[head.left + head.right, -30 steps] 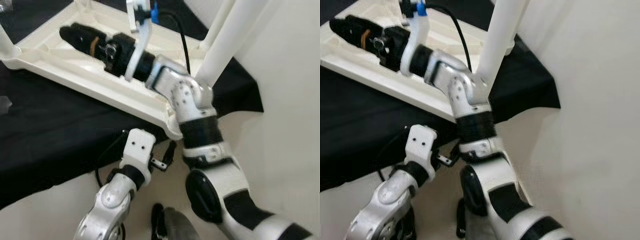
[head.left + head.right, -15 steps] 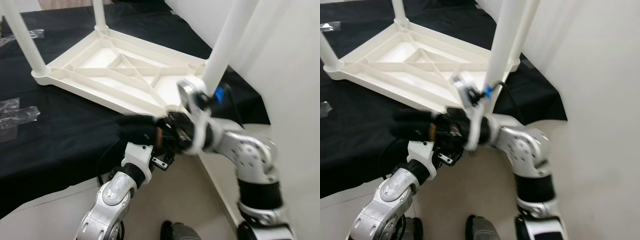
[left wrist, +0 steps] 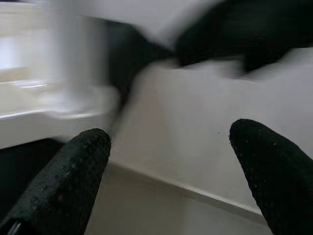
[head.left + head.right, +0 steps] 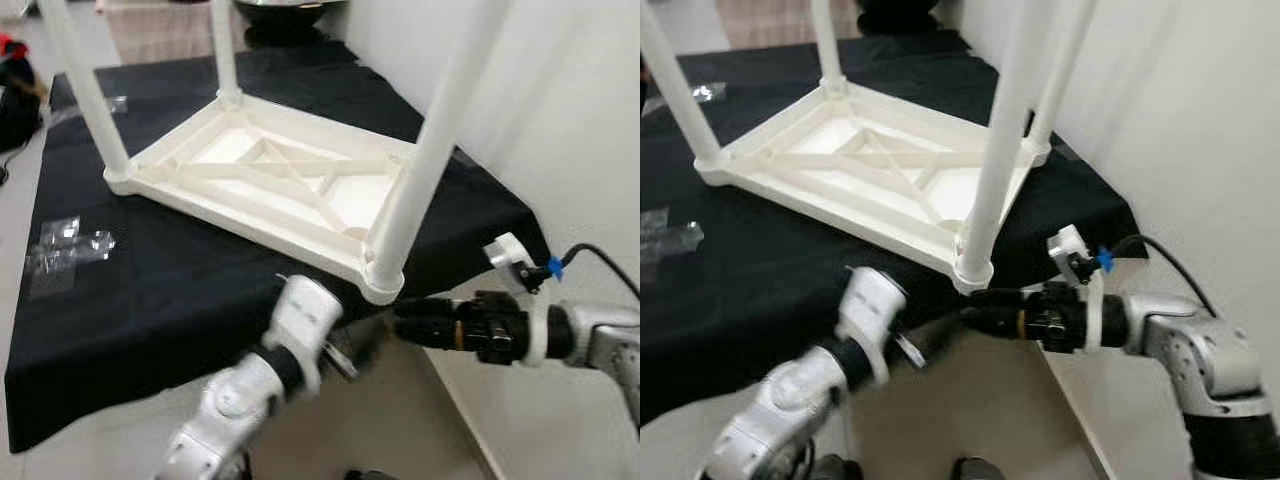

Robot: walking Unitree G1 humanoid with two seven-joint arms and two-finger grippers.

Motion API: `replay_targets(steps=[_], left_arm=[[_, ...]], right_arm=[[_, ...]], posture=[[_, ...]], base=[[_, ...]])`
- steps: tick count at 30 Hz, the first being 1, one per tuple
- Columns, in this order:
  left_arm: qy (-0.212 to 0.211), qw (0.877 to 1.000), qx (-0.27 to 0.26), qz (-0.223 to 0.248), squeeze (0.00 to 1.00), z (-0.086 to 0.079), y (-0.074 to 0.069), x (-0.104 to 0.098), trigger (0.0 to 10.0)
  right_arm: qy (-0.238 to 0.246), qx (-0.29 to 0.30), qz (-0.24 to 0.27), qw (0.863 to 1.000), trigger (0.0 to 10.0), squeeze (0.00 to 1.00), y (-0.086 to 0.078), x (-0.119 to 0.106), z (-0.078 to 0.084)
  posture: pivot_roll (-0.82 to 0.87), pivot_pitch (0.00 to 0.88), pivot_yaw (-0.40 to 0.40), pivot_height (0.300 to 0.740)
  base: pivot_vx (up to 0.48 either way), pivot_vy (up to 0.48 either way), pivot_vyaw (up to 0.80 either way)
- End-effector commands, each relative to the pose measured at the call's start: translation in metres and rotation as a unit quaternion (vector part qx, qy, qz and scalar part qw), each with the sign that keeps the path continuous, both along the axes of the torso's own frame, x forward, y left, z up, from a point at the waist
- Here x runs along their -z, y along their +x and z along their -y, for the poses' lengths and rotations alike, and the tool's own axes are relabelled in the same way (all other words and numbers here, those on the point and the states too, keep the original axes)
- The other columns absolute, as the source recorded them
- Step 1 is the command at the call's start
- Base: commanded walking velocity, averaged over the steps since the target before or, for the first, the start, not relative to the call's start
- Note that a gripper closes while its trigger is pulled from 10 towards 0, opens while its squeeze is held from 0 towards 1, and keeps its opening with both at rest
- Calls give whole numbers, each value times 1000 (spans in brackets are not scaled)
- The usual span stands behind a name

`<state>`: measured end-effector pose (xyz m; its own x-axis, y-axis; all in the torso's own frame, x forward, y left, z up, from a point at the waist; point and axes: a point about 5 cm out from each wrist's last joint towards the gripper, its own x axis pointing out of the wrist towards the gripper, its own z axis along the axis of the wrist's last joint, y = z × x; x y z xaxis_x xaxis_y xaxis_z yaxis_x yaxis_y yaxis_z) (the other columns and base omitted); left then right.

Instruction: Building children table

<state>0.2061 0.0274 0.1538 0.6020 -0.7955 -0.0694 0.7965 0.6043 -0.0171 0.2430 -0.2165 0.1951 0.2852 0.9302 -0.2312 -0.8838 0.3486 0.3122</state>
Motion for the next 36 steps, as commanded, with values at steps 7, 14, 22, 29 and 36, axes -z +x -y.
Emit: replay_targets(steps=[7,14,22,29,36], left_arm=[[-7,996,91,7,0,16,-1,-4,10000],[-9,995,70,71,0,21,58,-25,10000],[-25,988,130,74,0,26,52,-36,10000],[-46,964,255,56,0,41,6,-34,10000],[-12,980,191,56,0,25,-13,-14,10000]], right_arm=[[-65,124,38,989,10000,0,29,15,8],[-119,433,100,888,10000,0,76,19,27],[-157,552,136,807,10000,0,80,18,38],[-116,560,153,806,10000,0,83,17,2],[-32,469,186,863,10000,0,91,-7,-73]], posture=[[-14,61,-21,740],[-12,69,27,740],[-3,64,45,740],[6,54,36,740],[23,51,9,740]], base=[[0,0,0],[0,0,0],[0,0,0],[0,0,0],[0,0,0]])
